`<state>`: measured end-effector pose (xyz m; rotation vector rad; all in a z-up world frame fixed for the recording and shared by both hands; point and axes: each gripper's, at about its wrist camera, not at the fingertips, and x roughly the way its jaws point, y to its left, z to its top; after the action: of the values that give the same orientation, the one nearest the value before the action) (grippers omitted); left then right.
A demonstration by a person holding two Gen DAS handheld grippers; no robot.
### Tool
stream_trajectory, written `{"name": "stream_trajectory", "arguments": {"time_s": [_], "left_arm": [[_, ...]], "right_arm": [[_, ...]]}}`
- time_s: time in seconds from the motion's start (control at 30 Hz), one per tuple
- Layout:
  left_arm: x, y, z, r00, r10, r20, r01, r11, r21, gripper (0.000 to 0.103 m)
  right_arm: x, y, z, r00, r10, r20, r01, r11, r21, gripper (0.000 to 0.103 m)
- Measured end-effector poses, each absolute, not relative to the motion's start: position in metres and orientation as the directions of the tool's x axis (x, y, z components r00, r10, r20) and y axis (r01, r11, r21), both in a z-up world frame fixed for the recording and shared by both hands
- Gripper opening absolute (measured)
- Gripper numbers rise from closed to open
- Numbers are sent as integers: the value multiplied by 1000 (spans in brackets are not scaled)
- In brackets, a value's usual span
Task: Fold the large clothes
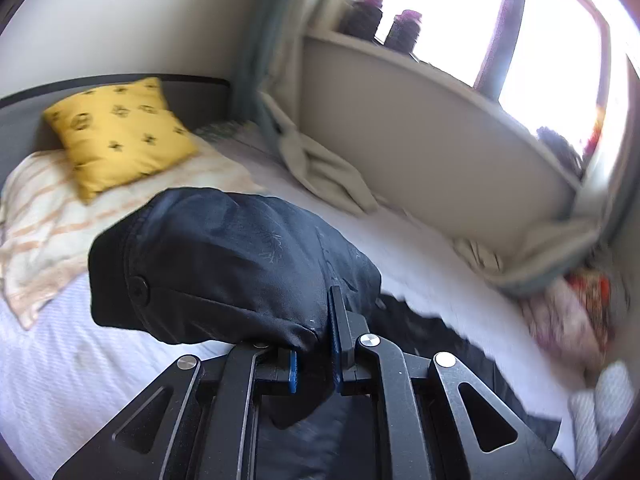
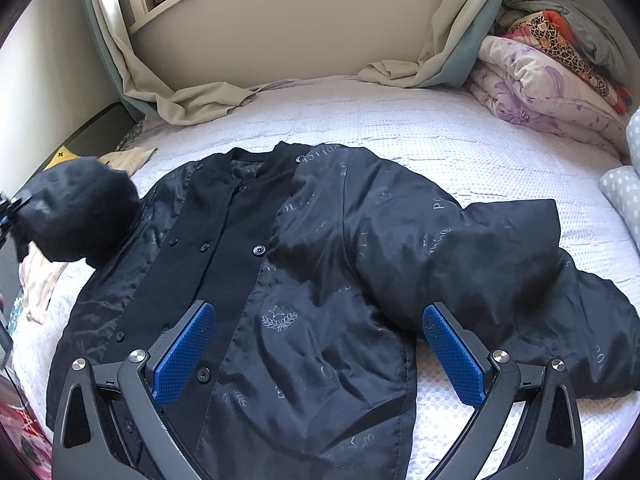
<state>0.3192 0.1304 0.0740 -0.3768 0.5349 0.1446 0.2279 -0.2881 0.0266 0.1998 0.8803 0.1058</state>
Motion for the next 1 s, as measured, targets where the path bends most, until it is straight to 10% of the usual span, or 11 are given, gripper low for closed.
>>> {"name": "stream_trajectory", "arguments": {"time_s": [0.33, 0.73, 1.0], "left_arm": [[329, 8, 6, 745, -50, -666, -63, 988, -144, 16], [296, -43, -33, 632, -163, -757, 129, 986, -105, 86], [244, -68, -42, 606, -149, -782, 320, 945, 68, 88]], "right_arm": [[224, -286, 31, 632, 193, -750, -26, 973, 228, 103], [220, -281, 36, 627, 199, -753, -34, 973, 229, 103], [222, -281, 31, 604, 201, -771, -10, 970, 245, 103]]}}
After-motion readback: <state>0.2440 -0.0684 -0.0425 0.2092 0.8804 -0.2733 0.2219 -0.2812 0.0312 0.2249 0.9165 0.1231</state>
